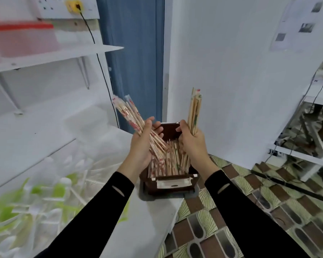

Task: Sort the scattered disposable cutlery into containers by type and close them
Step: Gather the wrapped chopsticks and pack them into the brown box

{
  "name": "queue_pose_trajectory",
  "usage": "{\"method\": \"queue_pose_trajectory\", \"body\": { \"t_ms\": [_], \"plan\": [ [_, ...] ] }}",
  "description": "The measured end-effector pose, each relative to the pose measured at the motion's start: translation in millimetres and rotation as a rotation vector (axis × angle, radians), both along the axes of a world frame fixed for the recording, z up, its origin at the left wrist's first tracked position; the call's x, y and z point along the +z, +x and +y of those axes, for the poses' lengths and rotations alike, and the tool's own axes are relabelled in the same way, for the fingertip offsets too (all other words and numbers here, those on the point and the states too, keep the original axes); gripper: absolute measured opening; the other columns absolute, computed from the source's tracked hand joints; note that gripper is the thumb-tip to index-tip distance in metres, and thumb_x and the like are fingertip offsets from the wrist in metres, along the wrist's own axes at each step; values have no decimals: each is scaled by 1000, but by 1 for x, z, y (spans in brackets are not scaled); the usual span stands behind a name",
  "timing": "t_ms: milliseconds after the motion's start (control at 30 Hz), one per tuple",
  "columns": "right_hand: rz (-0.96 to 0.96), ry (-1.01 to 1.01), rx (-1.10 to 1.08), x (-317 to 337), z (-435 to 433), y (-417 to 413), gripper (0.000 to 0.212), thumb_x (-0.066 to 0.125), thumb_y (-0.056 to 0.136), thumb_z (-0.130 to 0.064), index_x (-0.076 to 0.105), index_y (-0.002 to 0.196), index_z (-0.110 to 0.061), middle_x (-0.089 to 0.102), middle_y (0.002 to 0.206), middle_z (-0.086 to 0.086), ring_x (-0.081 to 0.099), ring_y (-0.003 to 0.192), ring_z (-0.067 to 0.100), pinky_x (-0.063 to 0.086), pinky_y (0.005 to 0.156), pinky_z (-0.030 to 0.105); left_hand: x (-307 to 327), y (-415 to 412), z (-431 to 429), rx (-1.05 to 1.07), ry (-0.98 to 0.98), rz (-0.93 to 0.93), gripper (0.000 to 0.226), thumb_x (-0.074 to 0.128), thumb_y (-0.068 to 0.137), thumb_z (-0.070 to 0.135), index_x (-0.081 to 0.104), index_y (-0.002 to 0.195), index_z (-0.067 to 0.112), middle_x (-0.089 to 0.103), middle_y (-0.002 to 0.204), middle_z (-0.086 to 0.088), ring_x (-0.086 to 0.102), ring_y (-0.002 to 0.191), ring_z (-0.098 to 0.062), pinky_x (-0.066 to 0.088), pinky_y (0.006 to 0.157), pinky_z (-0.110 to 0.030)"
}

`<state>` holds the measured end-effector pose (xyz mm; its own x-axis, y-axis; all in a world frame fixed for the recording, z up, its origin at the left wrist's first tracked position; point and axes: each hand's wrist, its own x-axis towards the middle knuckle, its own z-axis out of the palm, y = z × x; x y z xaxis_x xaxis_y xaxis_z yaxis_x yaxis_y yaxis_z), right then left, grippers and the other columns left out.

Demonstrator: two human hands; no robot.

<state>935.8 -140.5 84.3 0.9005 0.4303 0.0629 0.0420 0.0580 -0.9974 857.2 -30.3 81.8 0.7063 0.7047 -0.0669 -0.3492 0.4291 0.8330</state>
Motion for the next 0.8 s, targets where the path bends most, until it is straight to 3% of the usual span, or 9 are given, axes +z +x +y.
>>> {"method": "queue_pose_trajectory", "body": {
  "t_ms": [167, 267, 333, 400, 567, 700, 800],
  "plan": [
    [32, -51, 31, -19, 15, 39, 37, 51, 98, -46, 63, 85, -13, 46, 48, -8, 42, 42, 9, 35, 44, 25, -31, 40, 13, -59, 57, 184, 25, 55, 99, 27, 65, 117, 13, 75, 97, -1, 70, 95, -16, 56, 86, -33],
    [42, -191, 43, -47, 18, 47, 33, 52, 99, -41, 65, 84, -14, 52, 51, -5, 49, 43, 8, 42, 46, 23, -52, 50, 15, -137, 100, 297, 26, 60, 97, 23, 62, 122, 18, 74, 107, -4, 69, 102, -19, 54, 92, -38],
    [67, -323, 72, -71, 22, 51, 24, 55, 99, -31, 65, 89, -11, 61, 62, 1, 57, 49, 10, 48, 50, 24, -69, 53, 13, -181, 161, 421, 38, 70, 89, 24, 59, 125, 21, 71, 114, -7, 67, 107, -21, 52, 97, -40],
    [84, -480, 145, -90, 28, 54, 15, 58, 95, -21, 61, 103, -7, 66, 82, 8, 61, 64, 16, 52, 58, 29, -84, 54, 13, -246, 311, 580, 35, 71, 87, 21, 62, 121, 22, 68, 117, -6, 65, 108, -20, 50, 98, -35],
    [31, -646, 242, -91, 27, 56, 51, 54, 95, -15, 34, 142, -10, 59, 119, 10, 59, 103, 24, 41, 74, 24, -108, 62, 21, -329, 620, 820, 57, 66, 82, 19, 51, 137, 21, 63, 125, -1, 58, 118, -20, 43, 98, -25],
    [-72, -654, 232, -92, 25, 54, 58, 54, 93, -11, 30, 147, -11, 54, 133, 16, 55, 119, 29, 39, 83, 22, -96, 61, 19, -224, 677, 774, 71, 71, 86, 19, 30, 144, 20, 53, 119, 6, 52, 113, -12, 36, 94, -21],
    [-177, -692, 219, -93, 26, 54, 61, 59, 91, -10, 32, 146, -11, 46, 135, 17, 51, 120, 29, 35, 84, 19, -96, 60, 19, -179, 734, 816, 70, 61, 89, 9, 25, 149, 19, 53, 129, -2, 52, 121, -21, 36, 96, -22]
  ]
}}
